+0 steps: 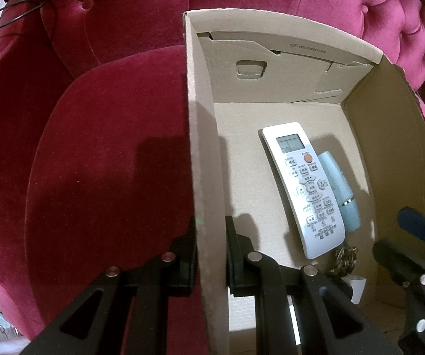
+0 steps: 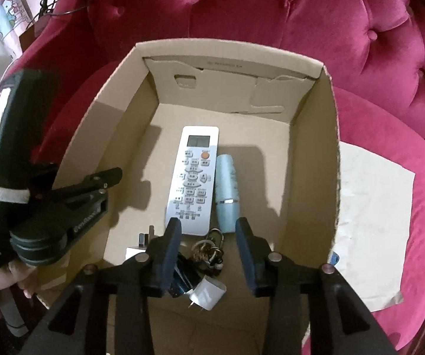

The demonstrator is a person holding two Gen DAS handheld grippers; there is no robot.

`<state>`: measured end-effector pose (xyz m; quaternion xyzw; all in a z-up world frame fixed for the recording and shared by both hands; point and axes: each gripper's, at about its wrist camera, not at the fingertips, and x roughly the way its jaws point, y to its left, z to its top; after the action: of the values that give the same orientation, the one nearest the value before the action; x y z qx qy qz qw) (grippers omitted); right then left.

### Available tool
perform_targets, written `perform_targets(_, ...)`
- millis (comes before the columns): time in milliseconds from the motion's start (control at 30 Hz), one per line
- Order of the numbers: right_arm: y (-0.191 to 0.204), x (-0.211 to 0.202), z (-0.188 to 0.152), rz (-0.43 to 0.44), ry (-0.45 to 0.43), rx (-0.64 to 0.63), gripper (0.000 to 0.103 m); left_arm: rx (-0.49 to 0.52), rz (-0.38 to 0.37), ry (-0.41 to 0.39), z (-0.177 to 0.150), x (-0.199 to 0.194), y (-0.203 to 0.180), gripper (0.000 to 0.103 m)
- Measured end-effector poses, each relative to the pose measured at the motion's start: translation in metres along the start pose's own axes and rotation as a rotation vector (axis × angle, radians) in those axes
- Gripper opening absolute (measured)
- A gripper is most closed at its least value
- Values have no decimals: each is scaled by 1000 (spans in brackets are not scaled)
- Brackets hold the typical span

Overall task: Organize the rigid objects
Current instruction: 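Lower the keychain beside the bottle and open the right gripper, then withdraw the open right gripper to the blue teardrop tag on the paper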

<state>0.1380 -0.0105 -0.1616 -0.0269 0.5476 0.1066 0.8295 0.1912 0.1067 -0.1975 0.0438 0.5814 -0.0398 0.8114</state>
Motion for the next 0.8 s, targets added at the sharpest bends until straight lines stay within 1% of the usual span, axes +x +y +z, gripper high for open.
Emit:
perform_targets(100,-2,-5,3,-9,-11,-1,44,1,1,0,-1,0,-1,16)
perform_targets(167,-4,-7,5,-10,-16,6,51,2,2,0,-1,0,-1,16)
perform_targets(400,-8,-19,10,-15,-40,12,63,3,2,-1,-1,0,-1,16)
perform_targets(467,-10,-24,11,-14,-53,17,71,3,2,-1,-1,0,-1,16)
perform_targets(600,-13,-33,14,-26,-75,20,83,4,2,-1,-1,0,-2,16)
perform_targets(667,-15,-38,15,-43,-89,20,92,5,1,-1,-1,0,-1,16)
perform_targets(700,-16,-41,15,-48,-97,21,93,4,1,-1,-1,0,-1,16)
perform_targets(767,-20,-45,15,-54,-109,23,101,3,0,-1,-1,0,-1,16)
perform_targets(800,-22,-47,15,-57,-112,24,101,3,0,-1,-1,0,-1,16)
